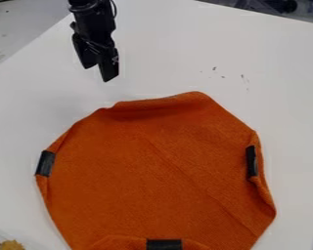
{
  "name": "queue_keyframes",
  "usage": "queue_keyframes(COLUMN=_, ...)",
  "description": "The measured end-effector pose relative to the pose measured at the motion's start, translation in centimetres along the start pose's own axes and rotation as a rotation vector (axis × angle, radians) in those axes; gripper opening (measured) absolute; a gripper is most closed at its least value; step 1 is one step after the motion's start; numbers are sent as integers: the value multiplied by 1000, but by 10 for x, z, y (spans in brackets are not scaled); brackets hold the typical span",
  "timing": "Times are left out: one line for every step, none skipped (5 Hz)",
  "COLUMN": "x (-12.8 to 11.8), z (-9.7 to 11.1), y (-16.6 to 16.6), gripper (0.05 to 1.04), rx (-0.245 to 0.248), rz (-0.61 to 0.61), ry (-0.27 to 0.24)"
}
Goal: Fold the cloths from top to center
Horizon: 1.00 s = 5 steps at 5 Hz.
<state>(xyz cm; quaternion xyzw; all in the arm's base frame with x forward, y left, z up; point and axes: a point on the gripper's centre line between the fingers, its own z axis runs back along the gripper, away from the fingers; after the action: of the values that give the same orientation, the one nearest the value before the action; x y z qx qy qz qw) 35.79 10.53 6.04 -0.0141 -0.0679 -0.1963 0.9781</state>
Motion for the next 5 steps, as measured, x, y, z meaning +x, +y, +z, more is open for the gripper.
queue_keyframes(x=-3, z=-12, y=-2, gripper=1001, rx=-22, rz=2, ry=25)
queue_keyframes(x=7, z=-14, y=2, gripper=1001, rx=15, rz=-21, ry=-14)
queue_keyframes(x=33, z=-19, y=-5, gripper=1001, rx=88, rz=-88, ry=-91)
queue_keyframes(x=58, z=-35, y=-9, gripper=1001, rx=120, rz=-170, ry=-132)
queue_keyframes(x=95, z=-48, y=-8, gripper=1001, rx=89, rz=-288, ry=-115)
